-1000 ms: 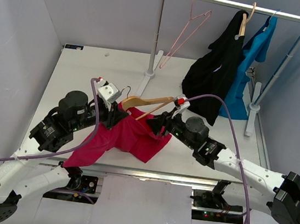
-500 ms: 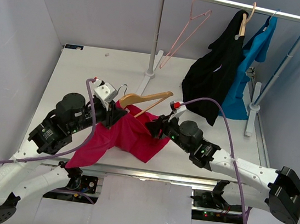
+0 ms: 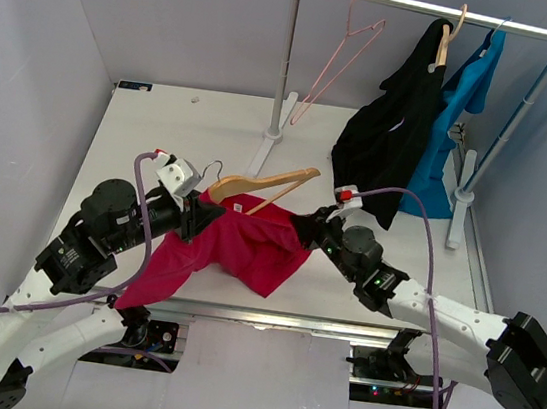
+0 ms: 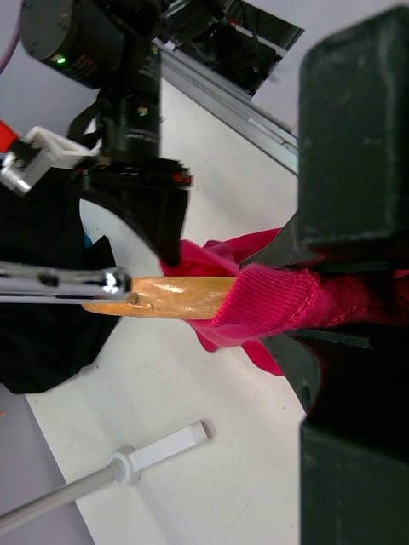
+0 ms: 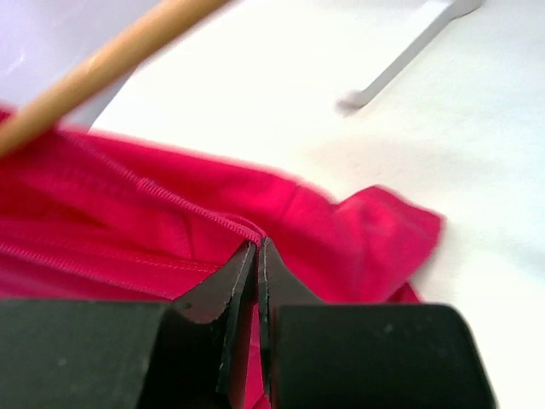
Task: Place the t-shirt on the hanger
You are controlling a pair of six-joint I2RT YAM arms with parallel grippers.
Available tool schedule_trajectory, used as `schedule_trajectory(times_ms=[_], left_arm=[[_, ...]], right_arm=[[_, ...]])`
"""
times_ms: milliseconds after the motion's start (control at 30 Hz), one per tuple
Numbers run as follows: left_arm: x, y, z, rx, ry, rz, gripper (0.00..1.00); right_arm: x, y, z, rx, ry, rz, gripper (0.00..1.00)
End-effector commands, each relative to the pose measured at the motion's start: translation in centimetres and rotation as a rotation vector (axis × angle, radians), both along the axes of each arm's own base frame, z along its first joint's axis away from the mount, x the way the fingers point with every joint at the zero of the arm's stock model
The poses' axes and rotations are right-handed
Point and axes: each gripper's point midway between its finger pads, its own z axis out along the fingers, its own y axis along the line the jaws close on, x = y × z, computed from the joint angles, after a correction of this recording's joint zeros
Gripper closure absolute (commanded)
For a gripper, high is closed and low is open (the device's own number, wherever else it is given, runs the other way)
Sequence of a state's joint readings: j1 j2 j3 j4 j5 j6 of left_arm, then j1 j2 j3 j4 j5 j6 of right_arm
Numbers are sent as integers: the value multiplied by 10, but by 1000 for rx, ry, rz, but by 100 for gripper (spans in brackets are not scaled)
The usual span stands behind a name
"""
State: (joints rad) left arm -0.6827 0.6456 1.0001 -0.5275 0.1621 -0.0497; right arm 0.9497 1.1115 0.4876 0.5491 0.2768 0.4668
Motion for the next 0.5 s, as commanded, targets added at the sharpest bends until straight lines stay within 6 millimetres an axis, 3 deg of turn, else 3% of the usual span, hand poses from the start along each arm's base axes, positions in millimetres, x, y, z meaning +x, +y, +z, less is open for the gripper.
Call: schedule_trajectory(times_ms=[0, 233, 467], left_arm=[[-22, 0, 37, -44, -101, -89, 100], [-43, 3, 29, 19, -122, -185, 100], [-32, 7, 12, 100, -85, -146, 100]], right_arm=[[31, -43, 16, 54, -16, -169, 92], [52, -90, 26, 72, -6, -255, 92], [55, -109, 37, 36, -21, -286, 92]])
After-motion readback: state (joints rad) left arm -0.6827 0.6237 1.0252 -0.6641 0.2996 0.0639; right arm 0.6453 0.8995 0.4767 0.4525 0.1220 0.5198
